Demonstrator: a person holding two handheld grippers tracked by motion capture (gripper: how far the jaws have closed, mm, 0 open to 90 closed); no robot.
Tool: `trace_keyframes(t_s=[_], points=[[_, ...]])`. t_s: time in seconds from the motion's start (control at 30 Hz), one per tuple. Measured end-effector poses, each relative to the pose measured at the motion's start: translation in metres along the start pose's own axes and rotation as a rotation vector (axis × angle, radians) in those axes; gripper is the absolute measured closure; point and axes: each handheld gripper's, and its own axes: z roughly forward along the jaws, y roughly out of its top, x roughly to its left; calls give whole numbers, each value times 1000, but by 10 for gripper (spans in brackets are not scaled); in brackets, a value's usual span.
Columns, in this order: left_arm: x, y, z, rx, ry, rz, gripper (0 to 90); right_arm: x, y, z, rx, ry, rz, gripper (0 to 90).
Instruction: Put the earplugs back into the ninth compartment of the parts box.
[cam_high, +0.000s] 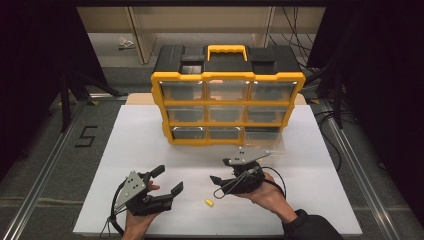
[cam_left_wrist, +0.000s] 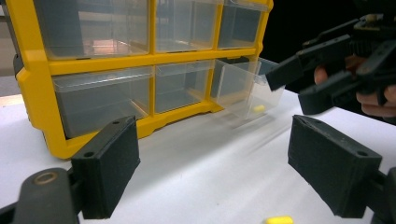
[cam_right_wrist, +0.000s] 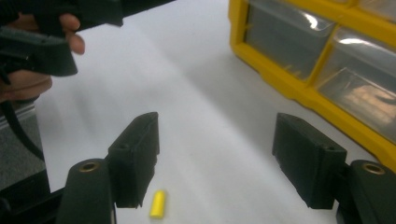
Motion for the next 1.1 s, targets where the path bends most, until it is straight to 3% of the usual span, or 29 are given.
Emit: trace_keyframes(t_s=[0.33, 0.73, 1.1], points=[[0, 0, 0, -3, -2, 0, 159, 10, -3, 9, 55, 35, -21, 296], [0, 0, -1, -15, -8, 2, 157, 20, -13, 29, 178, 80, -48, 226], [0, 0, -1, -16, -10, 3, 155, 26, -21, 41, 226, 97, -60, 206]])
